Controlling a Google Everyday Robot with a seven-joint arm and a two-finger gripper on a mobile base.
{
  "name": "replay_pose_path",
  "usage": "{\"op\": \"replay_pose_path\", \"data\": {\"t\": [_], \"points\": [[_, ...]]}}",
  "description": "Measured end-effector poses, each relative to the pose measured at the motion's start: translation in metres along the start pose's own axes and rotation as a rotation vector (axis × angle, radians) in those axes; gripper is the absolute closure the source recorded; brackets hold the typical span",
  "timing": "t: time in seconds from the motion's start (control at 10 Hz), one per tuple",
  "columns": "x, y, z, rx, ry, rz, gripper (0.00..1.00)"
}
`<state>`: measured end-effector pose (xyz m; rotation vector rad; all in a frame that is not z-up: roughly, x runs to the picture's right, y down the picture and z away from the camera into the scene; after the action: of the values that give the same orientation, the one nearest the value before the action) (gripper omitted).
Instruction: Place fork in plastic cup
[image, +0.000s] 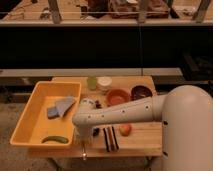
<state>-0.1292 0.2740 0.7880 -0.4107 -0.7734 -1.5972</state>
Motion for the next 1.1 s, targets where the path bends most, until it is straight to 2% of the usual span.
{"op": "replay_pose_path", "data": {"t": [0.2,0.3,0.9,1.0,1.1], "points": [[0.0,0.0013,0.0011,-0.01,0.004,-0.004,0.7],[-0.0009,0.0006,0.0026,-0.012,0.001,-0.006,0.76],[-0.0021,0.0006,0.0054,-0.015,-0.024,0.008,0.78],[-0.0025,0.0026,0.0044,0.004,-0.03,0.021,0.84],[-0.0028,0.005,0.0005,0.06,-0.028,0.04,0.95]]}}
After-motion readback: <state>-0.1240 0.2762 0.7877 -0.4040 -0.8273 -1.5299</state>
